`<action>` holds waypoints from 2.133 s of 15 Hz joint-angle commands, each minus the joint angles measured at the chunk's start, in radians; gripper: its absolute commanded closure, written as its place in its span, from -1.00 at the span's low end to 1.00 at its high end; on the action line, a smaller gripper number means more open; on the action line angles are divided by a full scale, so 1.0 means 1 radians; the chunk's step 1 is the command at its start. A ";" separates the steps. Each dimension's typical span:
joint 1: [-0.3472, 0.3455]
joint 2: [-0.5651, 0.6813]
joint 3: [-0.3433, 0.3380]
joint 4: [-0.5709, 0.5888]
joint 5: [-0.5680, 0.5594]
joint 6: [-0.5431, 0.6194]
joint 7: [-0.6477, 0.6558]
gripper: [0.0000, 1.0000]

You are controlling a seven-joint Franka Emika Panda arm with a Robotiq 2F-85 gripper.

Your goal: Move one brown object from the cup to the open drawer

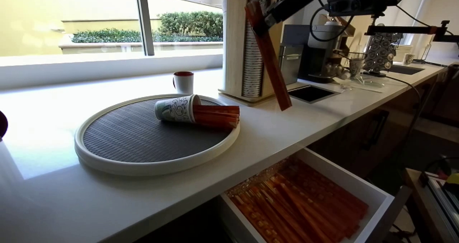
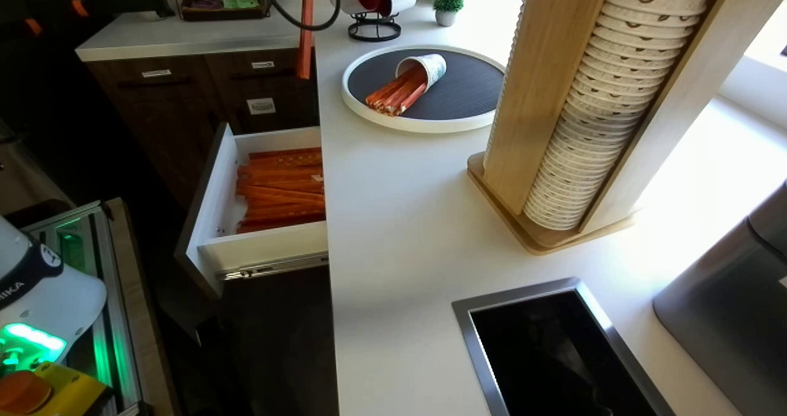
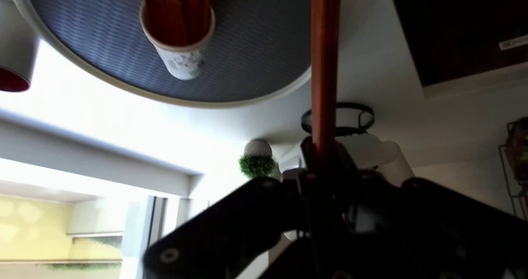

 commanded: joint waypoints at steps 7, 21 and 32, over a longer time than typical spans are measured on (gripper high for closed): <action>-0.433 0.024 0.379 -0.081 0.109 -0.145 0.048 0.76; -0.359 0.138 0.400 -0.117 0.618 -0.111 0.092 0.94; -0.433 0.214 0.558 -0.217 0.693 -0.086 0.167 0.76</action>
